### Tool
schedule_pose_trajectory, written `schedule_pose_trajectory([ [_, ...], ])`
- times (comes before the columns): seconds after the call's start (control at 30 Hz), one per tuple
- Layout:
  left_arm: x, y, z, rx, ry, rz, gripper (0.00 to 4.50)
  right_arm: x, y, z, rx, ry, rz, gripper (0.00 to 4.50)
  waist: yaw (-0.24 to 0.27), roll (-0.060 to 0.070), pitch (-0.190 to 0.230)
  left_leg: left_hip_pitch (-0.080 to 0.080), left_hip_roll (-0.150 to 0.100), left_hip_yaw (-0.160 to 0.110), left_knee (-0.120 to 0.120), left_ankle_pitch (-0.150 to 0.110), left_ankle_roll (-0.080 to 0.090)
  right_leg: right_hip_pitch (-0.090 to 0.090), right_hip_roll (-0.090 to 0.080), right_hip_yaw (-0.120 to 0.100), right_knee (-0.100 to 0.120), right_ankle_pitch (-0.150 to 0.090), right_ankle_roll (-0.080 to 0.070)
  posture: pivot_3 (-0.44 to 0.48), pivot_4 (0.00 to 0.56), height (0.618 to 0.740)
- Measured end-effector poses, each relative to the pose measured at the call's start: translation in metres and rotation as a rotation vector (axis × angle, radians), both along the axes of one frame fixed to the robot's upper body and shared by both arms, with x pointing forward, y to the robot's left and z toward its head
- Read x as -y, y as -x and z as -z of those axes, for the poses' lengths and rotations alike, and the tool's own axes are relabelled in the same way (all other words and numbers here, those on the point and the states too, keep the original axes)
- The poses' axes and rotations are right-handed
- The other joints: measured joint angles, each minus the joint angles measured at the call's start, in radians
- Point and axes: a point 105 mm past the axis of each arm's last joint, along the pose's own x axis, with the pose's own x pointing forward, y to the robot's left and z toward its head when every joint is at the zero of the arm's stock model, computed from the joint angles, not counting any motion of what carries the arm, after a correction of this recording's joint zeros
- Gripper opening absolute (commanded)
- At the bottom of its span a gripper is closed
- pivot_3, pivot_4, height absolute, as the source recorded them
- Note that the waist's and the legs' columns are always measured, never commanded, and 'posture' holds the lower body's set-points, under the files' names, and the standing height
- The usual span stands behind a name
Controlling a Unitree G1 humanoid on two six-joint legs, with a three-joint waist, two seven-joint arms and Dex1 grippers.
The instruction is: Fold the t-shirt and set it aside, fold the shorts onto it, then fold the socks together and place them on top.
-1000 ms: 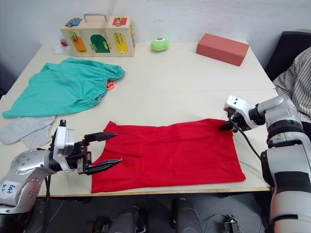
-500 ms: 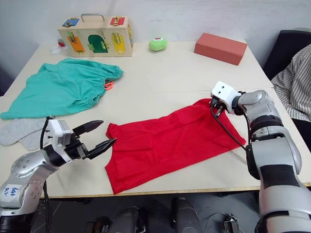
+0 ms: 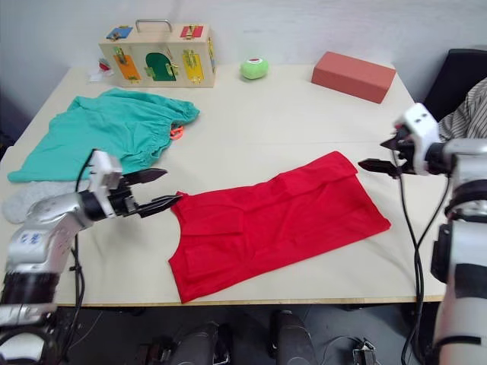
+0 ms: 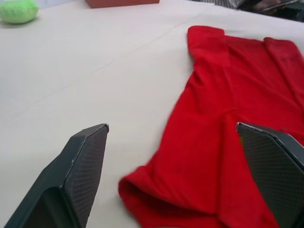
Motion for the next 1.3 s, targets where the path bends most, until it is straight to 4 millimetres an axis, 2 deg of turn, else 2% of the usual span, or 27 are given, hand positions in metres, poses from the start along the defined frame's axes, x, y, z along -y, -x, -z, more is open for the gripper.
schedule_pose_trajectory([
  [0.1, 0.014, -0.015, 0.011, -0.054, -0.090, 0.098, 4.50, 0.012, 0.032, 0.017, -0.167, -0.107, 0.059, 4.48, 0.005, 0.000, 0.000, -0.001, 0.000, -0.001, 0.000, 0.000, 0.000, -0.001, 0.000, -0.001, 0.001, 0.000, 0.000, 0.000, 0.150, 0.740],
  [0.13, 0.018, -0.021, 0.016, -0.075, -0.110, 0.120, 4.50, 0.010, 0.048, 0.026, -0.236, -0.152, 0.087, 4.48, 0.008, 0.000, 0.000, -0.001, 0.000, -0.001, 0.000, 0.000, 0.000, -0.001, 0.000, -0.001, 0.001, 0.000, 0.000, 0.000, 0.150, 0.740],
  [0.23, 0.031, -0.035, 0.027, -0.118, -0.154, 0.151, 4.50, -0.002, 0.078, 0.050, -0.362, -0.232, 0.169, 4.48, 0.008, 0.000, 0.000, -0.003, -0.001, 0.000, 0.003, 0.000, 0.000, -0.003, -0.001, -0.001, 0.002, 0.000, 0.000, 0.000, 0.150, 0.740],
  [0.37, 0.045, -0.051, 0.035, -0.151, -0.222, 0.156, 4.50, -0.014, 0.102, 0.072, -0.421, -0.280, 0.313, 4.48, 0.001, -0.002, 0.000, -0.002, 0.000, 0.000, 0.003, 0.000, 0.001, -0.003, -0.001, 0.000, 0.002, 0.002, 0.001, 0.000, 0.150, 0.740],
  [0.47, 0.048, -0.057, 0.039, -0.170, -0.253, 0.154, 4.50, -0.016, 0.110, 0.085, -0.439, -0.309, 0.407, 4.48, 0.000, -0.002, 0.000, -0.002, 0.000, 0.000, 0.002, 0.000, 0.001, -0.003, -0.001, 0.000, 0.002, 0.003, 0.001, 0.000, 0.150, 0.740],
  [0.63, 0.047, -0.058, 0.040, -0.207, -0.280, 0.164, 4.50, -0.020, 0.109, 0.089, -0.426, -0.339, 0.457, 4.48, 0.001, -0.006, -0.002, -0.002, -0.001, 0.000, 0.002, 0.000, 0.002, -0.003, 0.000, 0.000, 0.002, 0.003, 0.001, 0.000, 0.150, 0.740],
  [0.73, 0.047, -0.058, 0.042, -0.238, -0.278, 0.166, 3.90, -0.027, 0.099, 0.091, -0.413, -0.373, 0.463, 4.50, -0.003, -0.012, -0.006, 0.000, 0.000, 0.001, 0.002, -0.001, 0.003, -0.001, 0.000, 0.000, 0.002, 0.003, 0.001, 0.000, 0.150, 0.740],
  [0.9, 0.045, -0.054, 0.045, -0.277, -0.255, 0.184, 2.27, -0.034, 0.079, 0.093, -0.378, -0.407, 0.461, 2.79, -0.005, -0.014, -0.007, 0.001, 0.000, 0.001, 0.002, -0.001, 0.003, 0.000, 0.000, 0.001, 0.002, 0.003, 0.001, 0.000, 0.150, 0.740],
  [1.13, 0.036, -0.041, 0.055, -0.316, -0.189, 0.196, 0.05, -0.046, 0.067, 0.097, -0.399, -0.401, 0.419, 0.33, -0.010, -0.014, -0.007, 0.002, 0.000, 0.002, 0.002, 0.000, 0.002, -0.001, 0.000, 0.002, 0.002, 0.002, 0.001, 0.000, 0.150, 0.740],
  [1.17, 0.035, -0.040, 0.055, -0.309, -0.185, 0.192, 0.00, -0.048, 0.065, 0.098, -0.400, -0.398, 0.408, 0.02, -0.011, -0.014, -0.007, 0.002, 0.000, 0.002, 0.002, 0.000, 0.002, 0.000, 0.000, 0.002, 0.002, 0.002, 0.001, 0.000, 0.150, 0.740],
  [1.3, 0.027, -0.033, 0.057, -0.281, -0.163, 0.158, 0.00, -0.056, 0.054, 0.096, -0.375, -0.372, 0.352, 0.02, -0.024, -0.014, -0.007, 0.003, 0.000, 0.002, 0.001, 0.000, 0.002, 0.000, 0.000, 0.003, 0.003, 0.002, 0.001, 0.000, 0.150, 0.740],
])
